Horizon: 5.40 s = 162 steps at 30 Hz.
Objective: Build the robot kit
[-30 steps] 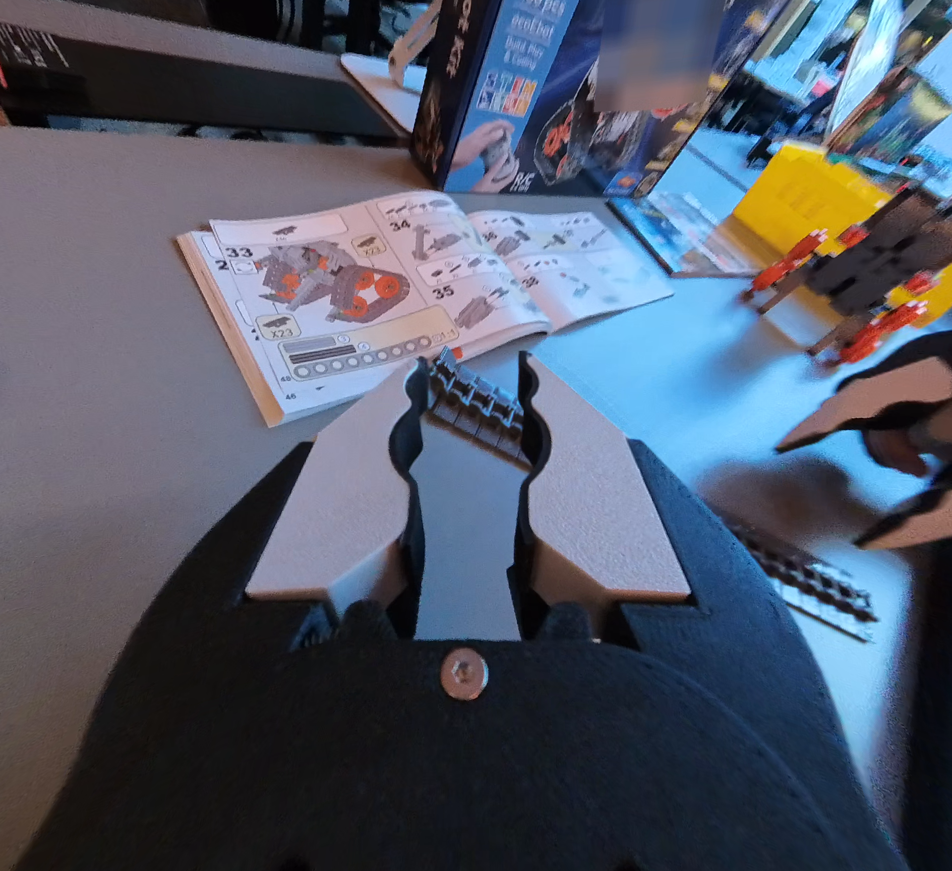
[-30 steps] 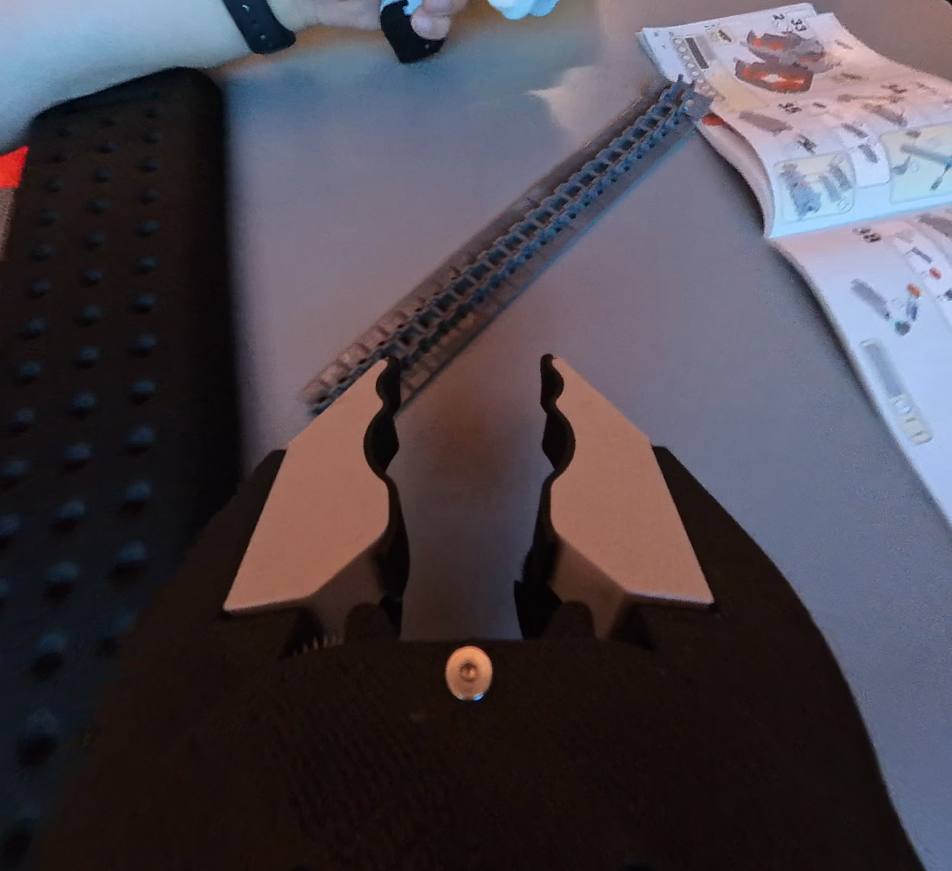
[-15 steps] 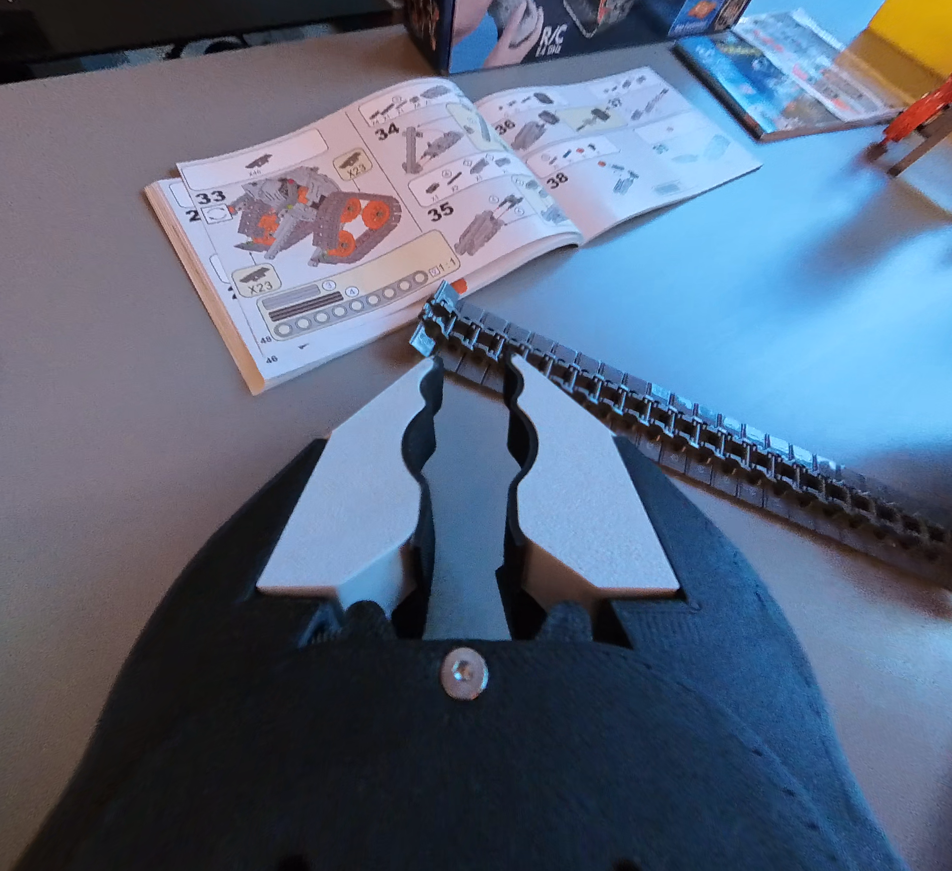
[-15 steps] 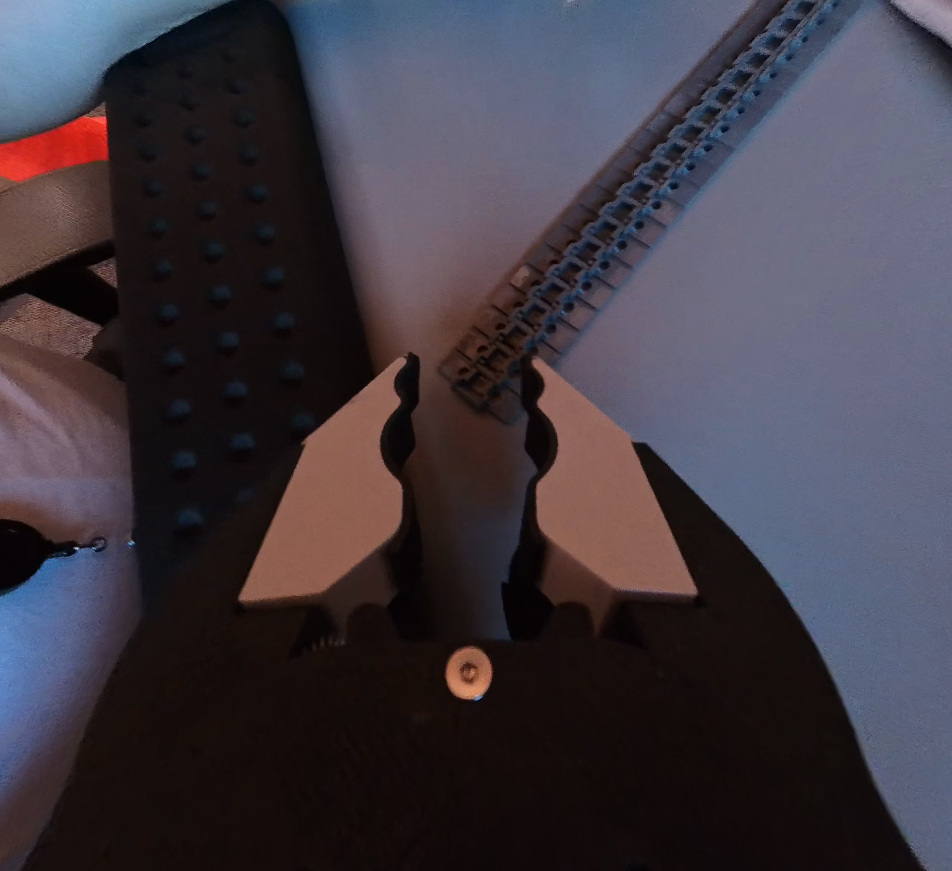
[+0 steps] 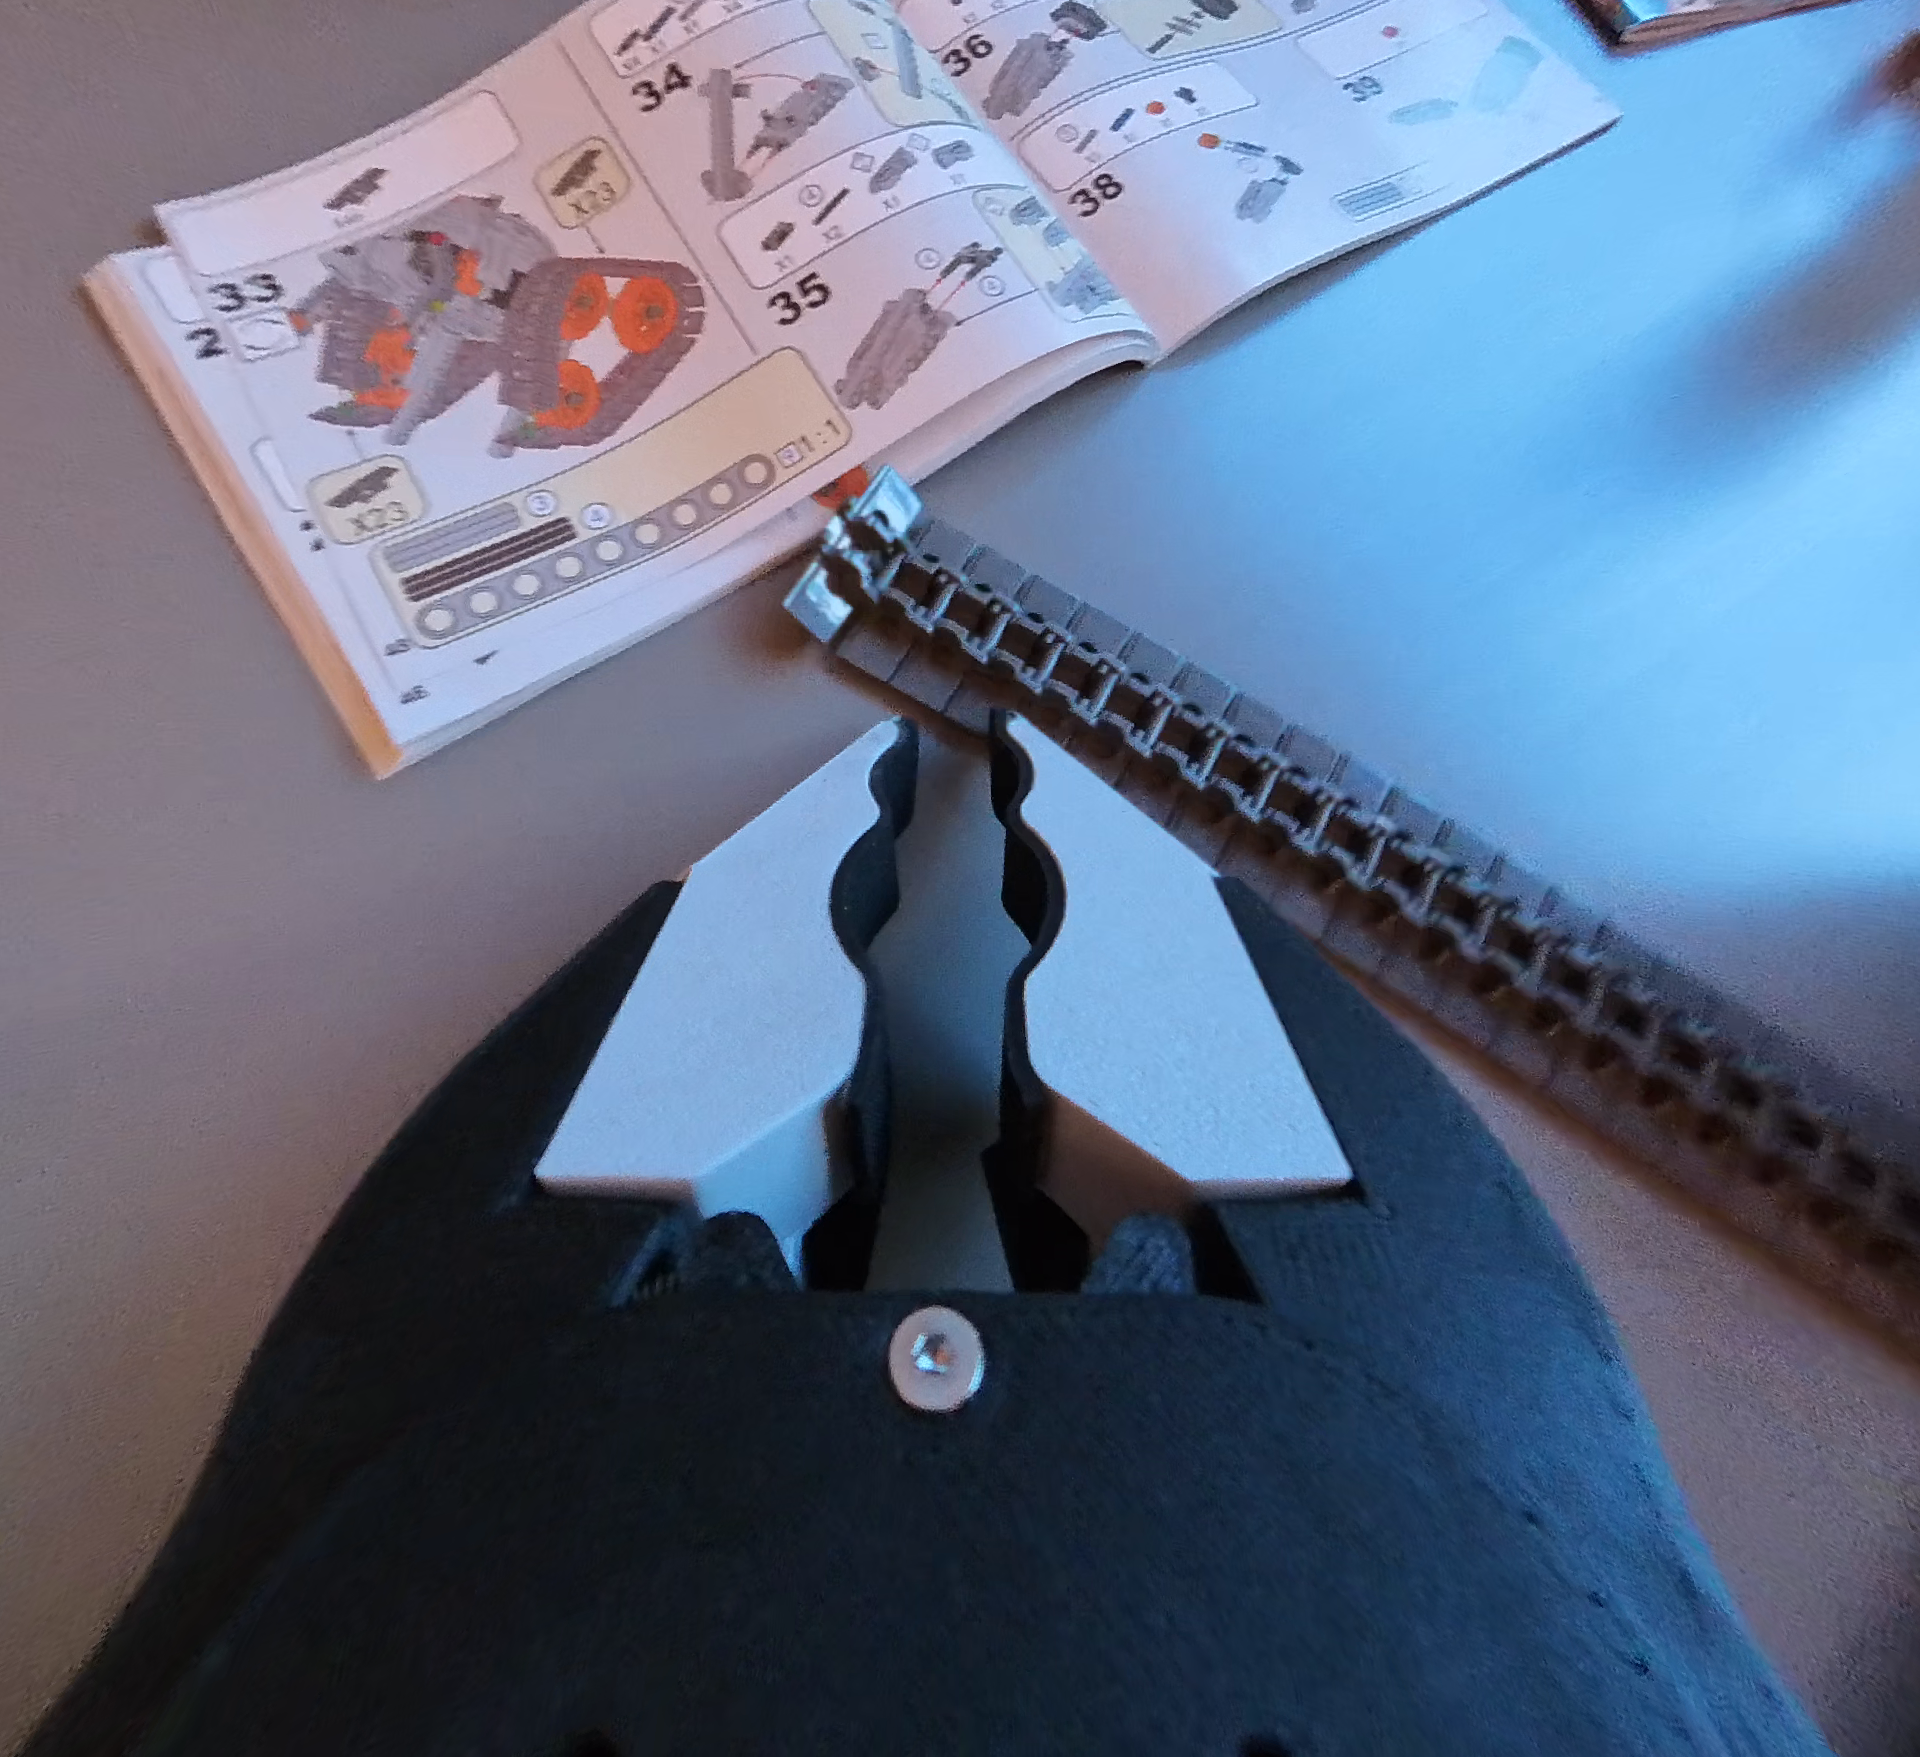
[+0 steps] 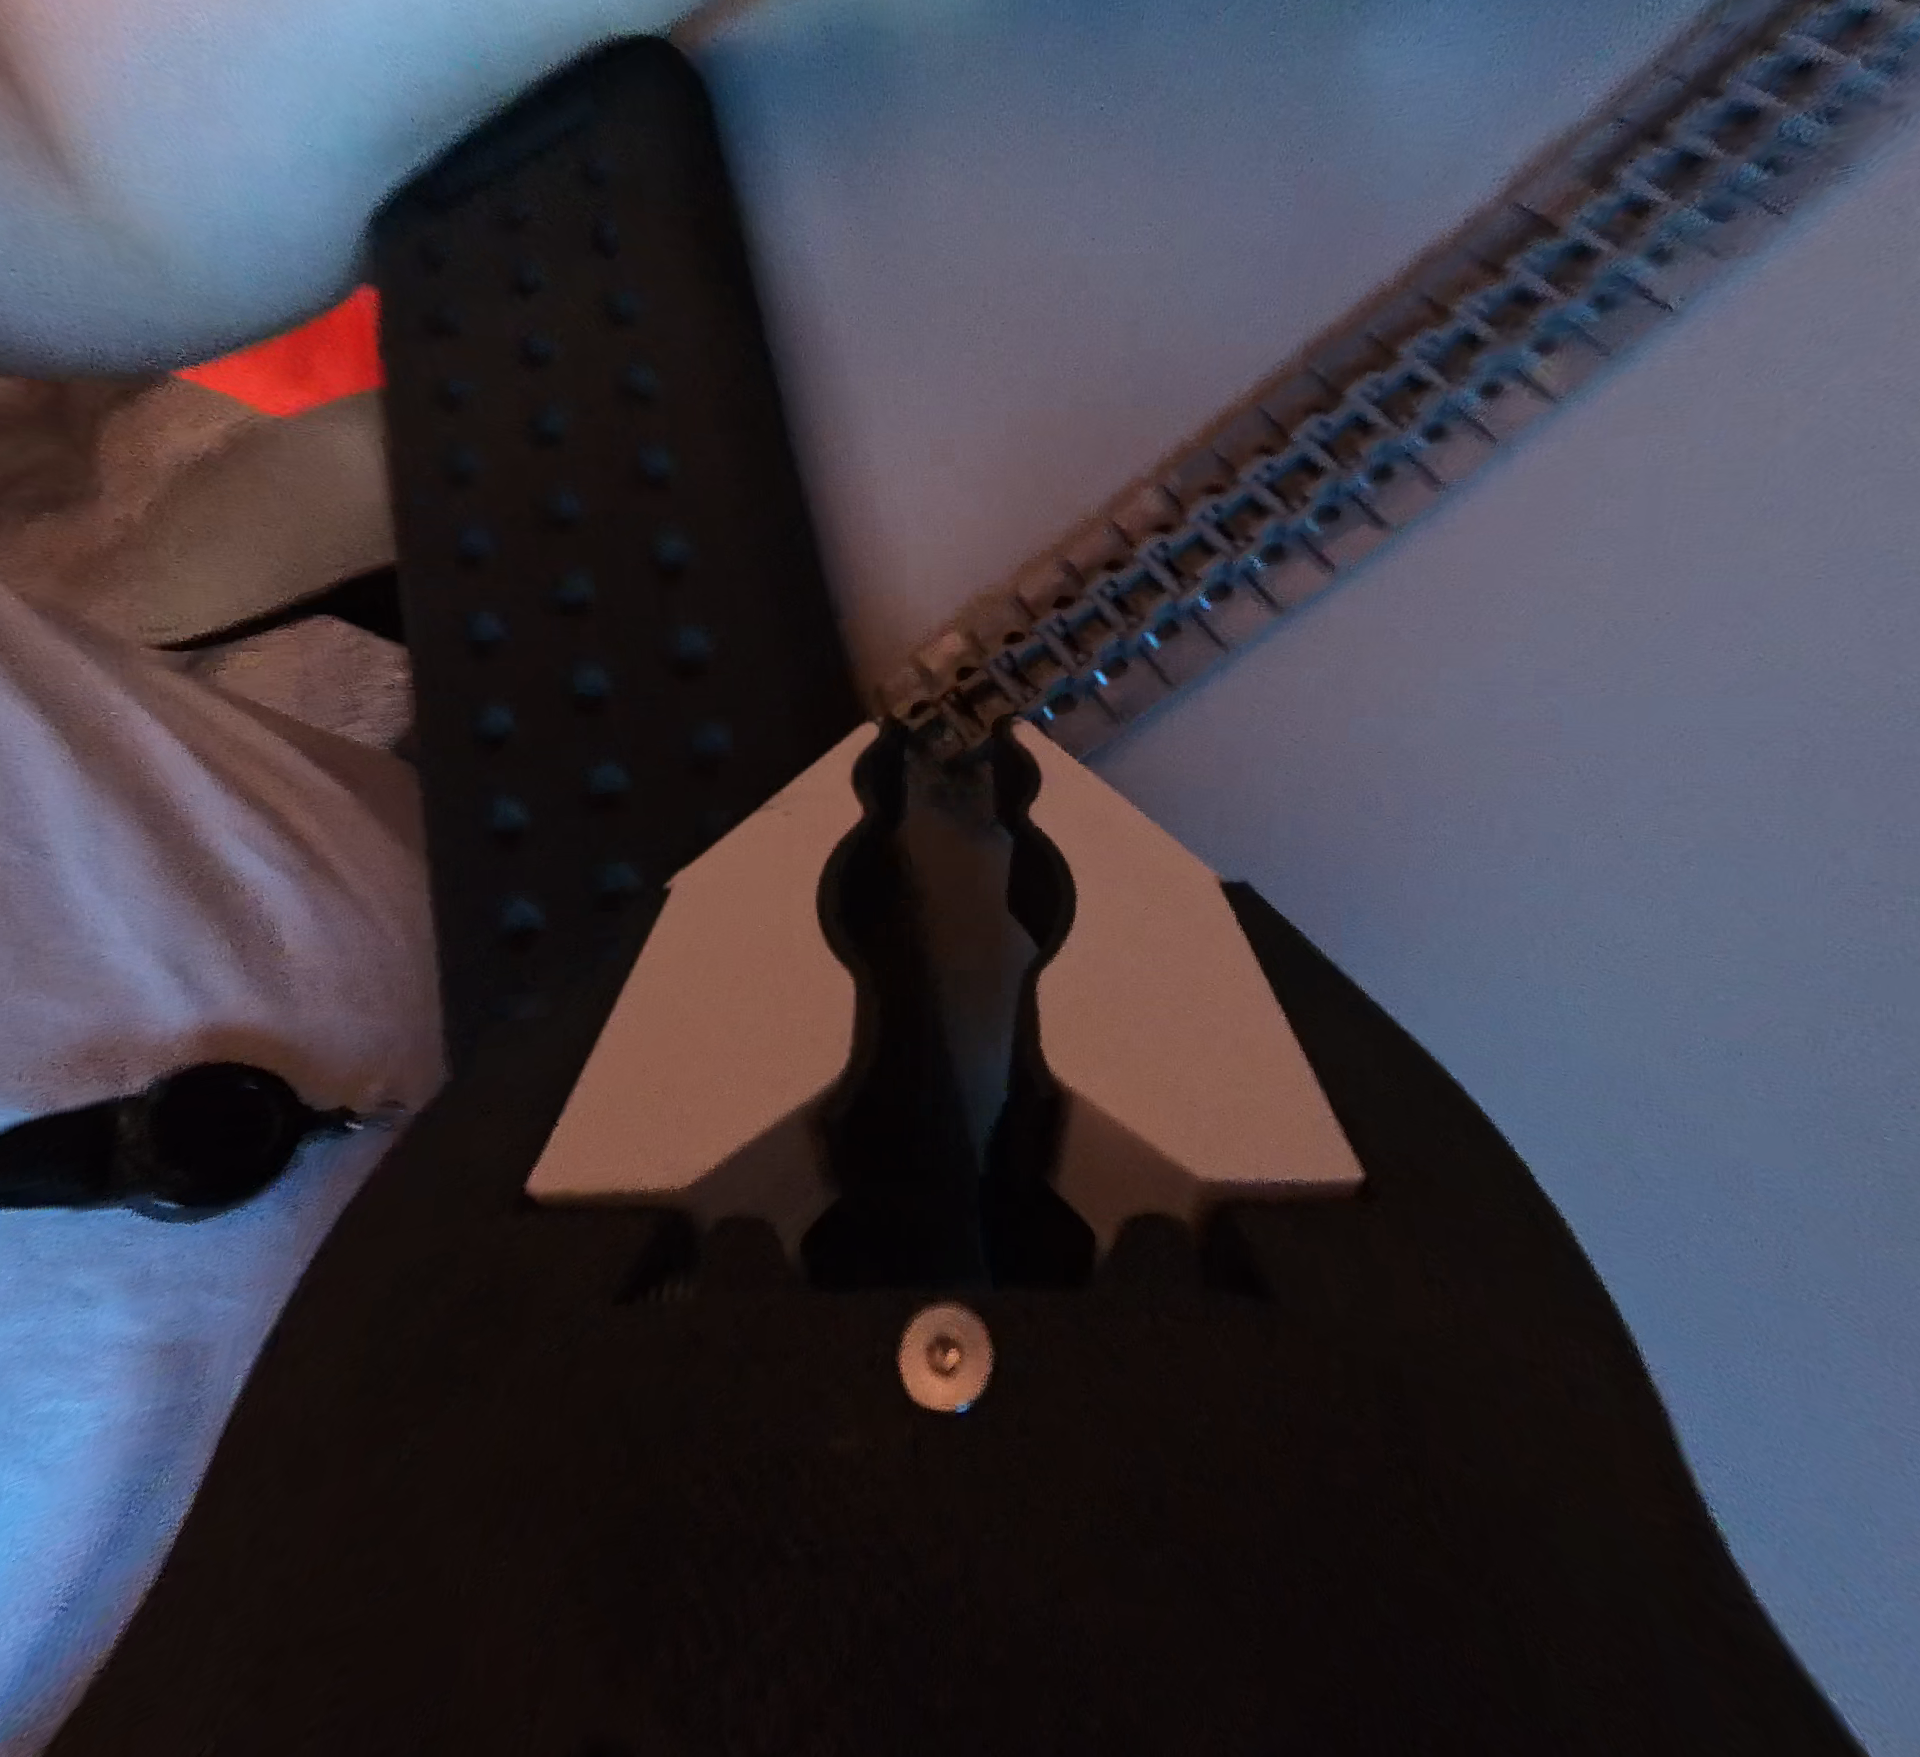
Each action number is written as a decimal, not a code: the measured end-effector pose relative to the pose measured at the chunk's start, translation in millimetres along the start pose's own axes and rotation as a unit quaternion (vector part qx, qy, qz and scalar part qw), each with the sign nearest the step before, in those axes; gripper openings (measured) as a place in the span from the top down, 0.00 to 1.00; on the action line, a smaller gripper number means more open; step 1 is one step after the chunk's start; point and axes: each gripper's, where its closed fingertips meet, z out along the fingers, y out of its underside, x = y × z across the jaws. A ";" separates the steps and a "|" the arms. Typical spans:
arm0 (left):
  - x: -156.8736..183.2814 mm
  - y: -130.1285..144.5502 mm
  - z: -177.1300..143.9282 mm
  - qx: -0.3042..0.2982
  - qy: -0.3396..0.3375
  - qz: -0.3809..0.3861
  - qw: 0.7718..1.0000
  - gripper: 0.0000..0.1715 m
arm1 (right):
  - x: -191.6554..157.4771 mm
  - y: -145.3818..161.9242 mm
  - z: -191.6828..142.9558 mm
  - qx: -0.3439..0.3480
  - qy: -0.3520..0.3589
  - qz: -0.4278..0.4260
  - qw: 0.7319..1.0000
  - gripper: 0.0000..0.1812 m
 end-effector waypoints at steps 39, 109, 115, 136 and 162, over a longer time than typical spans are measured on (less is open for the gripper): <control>76.7 -20.5 -60.6 0.038 0.205 -0.022 0.978 0.91 | 170.3 -37.9 -51.0 0.045 0.243 -0.067 0.967 0.84; 74.2 96.4 -103.1 -0.056 0.127 -0.001 0.990 0.93 | 180.7 -16.7 -33.8 -0.353 0.016 -0.435 0.829 0.94; 66.7 70.4 -104.3 0.010 0.148 -0.026 0.989 0.78 | 180.4 -50.1 -46.8 -0.363 0.115 -0.577 0.723 0.95; 113.1 -106.5 -21.1 0.106 0.232 0.048 0.966 0.97 | 106.0 -161.8 -149.7 0.004 0.486 -0.634 0.601 0.88; 9.0 -0.2 -70.9 0.210 0.010 -0.358 0.910 0.91 | 112.1 -1.4 -29.3 0.026 0.213 -0.050 0.976 0.85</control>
